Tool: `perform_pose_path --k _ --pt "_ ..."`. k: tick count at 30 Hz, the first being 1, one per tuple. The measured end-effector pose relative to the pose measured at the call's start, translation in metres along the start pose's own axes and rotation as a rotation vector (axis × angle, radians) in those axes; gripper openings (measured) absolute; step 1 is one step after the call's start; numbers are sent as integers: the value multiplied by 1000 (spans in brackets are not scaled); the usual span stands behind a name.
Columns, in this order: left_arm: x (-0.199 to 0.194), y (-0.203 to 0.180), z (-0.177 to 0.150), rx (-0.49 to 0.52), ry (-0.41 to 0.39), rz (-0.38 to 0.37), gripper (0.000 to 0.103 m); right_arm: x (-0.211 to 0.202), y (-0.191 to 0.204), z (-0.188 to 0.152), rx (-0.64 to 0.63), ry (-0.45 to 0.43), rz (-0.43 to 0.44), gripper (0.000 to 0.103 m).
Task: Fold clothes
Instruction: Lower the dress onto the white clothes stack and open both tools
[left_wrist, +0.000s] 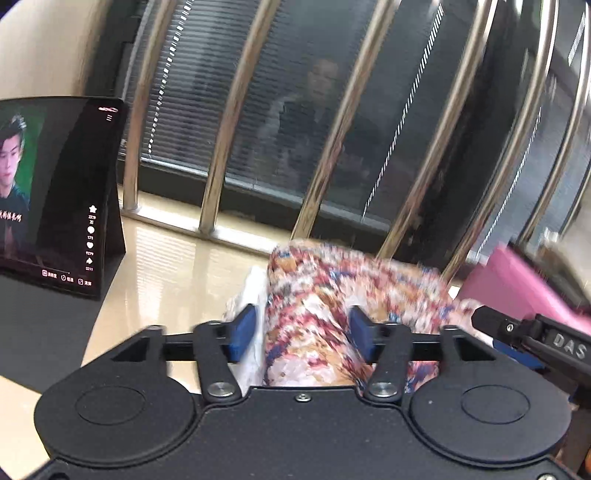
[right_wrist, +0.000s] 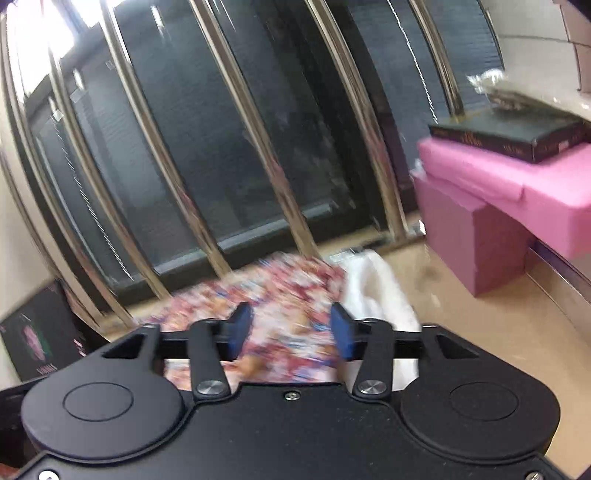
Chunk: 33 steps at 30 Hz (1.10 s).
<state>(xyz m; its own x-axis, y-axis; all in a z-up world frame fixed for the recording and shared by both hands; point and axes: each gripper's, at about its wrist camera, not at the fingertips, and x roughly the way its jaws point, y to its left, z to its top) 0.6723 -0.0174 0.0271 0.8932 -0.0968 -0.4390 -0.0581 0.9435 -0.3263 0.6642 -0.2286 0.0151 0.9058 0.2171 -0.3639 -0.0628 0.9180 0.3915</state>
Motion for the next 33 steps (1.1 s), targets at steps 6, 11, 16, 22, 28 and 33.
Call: perform_pose_path --k 6,11,16,22,28,33 --pt "-27 3 -8 -5 -186 87 103 -20 25 -7 -144 -119 -50 85" --pt "-45 13 -29 -49 -294 134 103 -33 26 -22 -136 -153 -60 100" --pt "-59 18 -67 49 -289 199 103 -52 24 -42 -94 -162 -72 102" --pt "-102 41 -92 2 -261 217 103 -97 27 -80 -116 -187 -80 102" --pt "-145 69 -113 20 -180 203 103 -149 31 -114 -171 -165 -100 102" --pt "-187 89 -130 5 -128 165 103 -179 31 -133 -185 -118 -99 102"
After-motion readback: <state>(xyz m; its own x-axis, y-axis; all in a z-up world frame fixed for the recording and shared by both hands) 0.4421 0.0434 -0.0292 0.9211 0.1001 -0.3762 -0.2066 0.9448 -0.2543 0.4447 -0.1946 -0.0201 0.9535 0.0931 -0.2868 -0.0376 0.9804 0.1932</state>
